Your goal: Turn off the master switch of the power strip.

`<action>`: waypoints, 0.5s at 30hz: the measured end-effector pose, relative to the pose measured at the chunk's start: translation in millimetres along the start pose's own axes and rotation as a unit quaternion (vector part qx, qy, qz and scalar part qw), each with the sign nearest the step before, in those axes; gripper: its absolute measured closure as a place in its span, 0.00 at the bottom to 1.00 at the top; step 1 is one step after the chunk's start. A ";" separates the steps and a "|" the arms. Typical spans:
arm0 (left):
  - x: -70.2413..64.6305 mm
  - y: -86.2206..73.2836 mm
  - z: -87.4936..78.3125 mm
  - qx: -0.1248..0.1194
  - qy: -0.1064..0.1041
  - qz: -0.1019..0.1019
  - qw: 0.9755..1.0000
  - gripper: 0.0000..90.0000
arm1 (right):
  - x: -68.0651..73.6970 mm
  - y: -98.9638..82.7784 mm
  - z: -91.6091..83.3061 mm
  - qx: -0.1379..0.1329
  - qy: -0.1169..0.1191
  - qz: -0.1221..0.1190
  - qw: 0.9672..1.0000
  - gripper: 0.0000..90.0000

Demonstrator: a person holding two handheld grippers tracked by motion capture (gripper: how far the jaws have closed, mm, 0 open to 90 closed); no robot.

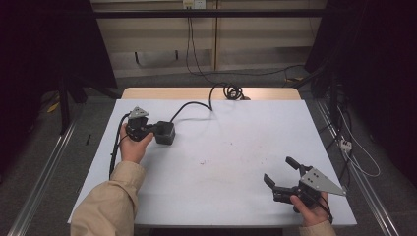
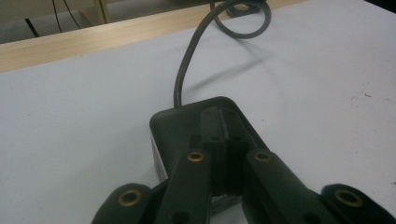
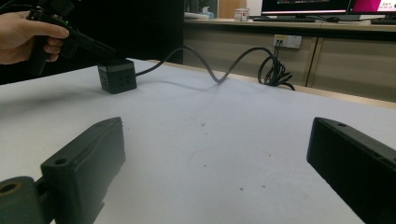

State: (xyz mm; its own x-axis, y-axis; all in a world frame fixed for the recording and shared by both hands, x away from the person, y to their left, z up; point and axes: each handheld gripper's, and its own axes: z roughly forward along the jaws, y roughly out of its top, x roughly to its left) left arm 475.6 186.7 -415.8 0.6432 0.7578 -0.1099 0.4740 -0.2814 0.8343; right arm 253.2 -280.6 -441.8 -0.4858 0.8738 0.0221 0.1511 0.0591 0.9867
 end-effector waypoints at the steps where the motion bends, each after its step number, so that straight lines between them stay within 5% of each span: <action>1: -0.1 -0.4 -0.1 0.001 0.000 -0.002 1.000 1.00 | 0.2 0.0 -0.1 0.001 0.000 0.000 1.000 0.05; 15: -0.6 -0.9 1.0 0.005 0.003 0.001 1.000 1.00 | 0.5 -0.1 0.0 0.001 0.001 -0.001 1.000 0.05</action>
State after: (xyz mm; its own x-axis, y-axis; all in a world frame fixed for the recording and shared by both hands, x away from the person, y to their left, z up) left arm 475.4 185.9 -417.0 0.6406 0.7606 -0.1053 0.4793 -0.2890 0.8287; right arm 252.9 -280.1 -441.9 -0.4871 0.8731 0.0203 0.1523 0.0620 0.9864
